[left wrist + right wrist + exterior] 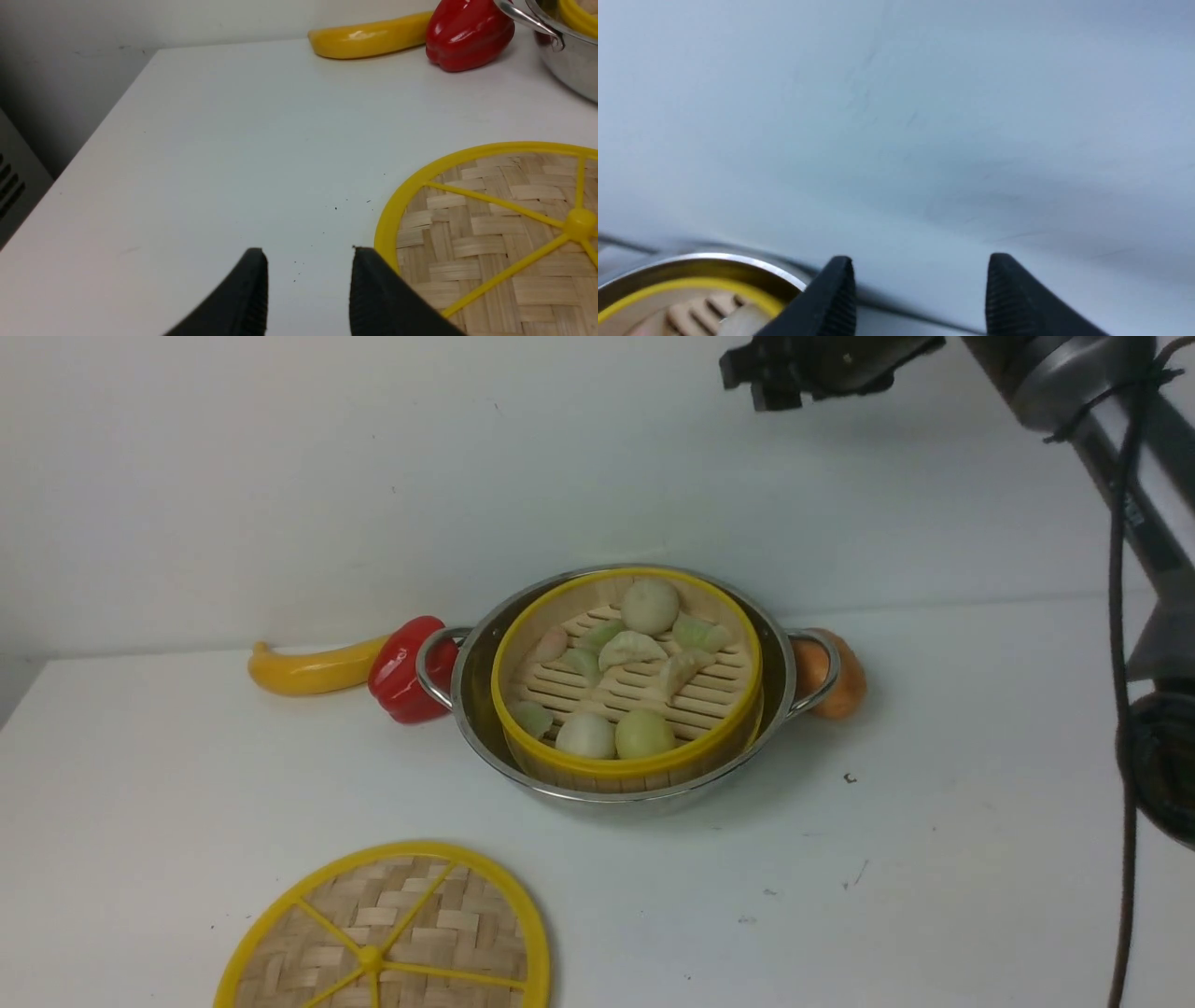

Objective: Place the steamer in the pot on the white table, and put the lid on the steamer.
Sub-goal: 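Place the bamboo steamer basket of food into the steel pot with the right gripper, then grasp the bamboo steamer lid lying on the table by its centre knob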

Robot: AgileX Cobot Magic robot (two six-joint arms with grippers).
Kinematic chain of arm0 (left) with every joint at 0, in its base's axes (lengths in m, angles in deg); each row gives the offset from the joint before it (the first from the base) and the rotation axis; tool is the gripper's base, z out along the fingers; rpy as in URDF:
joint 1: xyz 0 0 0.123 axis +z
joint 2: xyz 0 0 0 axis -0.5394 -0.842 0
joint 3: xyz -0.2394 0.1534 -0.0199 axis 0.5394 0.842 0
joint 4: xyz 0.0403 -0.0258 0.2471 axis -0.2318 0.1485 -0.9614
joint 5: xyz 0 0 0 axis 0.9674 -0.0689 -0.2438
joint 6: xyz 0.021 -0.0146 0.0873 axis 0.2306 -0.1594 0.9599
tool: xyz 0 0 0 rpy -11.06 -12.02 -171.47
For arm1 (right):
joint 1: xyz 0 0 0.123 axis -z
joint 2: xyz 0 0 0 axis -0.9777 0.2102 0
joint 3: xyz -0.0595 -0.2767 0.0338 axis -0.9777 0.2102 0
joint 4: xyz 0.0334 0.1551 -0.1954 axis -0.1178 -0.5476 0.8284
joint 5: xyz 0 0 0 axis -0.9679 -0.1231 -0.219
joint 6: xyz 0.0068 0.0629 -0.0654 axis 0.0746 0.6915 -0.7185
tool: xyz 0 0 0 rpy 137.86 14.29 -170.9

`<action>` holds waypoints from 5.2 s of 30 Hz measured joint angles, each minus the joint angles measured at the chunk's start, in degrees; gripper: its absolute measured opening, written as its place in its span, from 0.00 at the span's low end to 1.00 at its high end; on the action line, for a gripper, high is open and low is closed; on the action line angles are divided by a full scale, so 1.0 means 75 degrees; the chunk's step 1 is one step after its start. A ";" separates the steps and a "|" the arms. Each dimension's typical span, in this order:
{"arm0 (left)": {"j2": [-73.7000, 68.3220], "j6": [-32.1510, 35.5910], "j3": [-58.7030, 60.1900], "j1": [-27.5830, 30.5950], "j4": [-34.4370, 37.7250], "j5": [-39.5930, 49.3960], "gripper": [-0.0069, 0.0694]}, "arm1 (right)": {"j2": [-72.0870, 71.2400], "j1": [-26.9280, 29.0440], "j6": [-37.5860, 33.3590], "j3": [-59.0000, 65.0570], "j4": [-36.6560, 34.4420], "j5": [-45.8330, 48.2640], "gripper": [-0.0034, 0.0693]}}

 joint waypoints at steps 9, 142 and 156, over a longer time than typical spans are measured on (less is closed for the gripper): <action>0.0000 0.0000 0.0000 0.0000 0.0000 0.0000 0.41 | -0.0815 0.0000 0.0018 -0.0048 0.0704 0.0009 0.07; 0.0002 -0.0177 0.0000 0.0000 0.0321 -0.0136 0.41 | -1.8676 0.2025 -0.0558 2.1653 -0.0767 -0.6956 0.38; 0.0020 -0.1228 0.0000 0.0000 0.4097 -0.1893 0.41 | -1.8676 0.2025 -0.0558 2.1653 -0.0767 -0.6956 0.38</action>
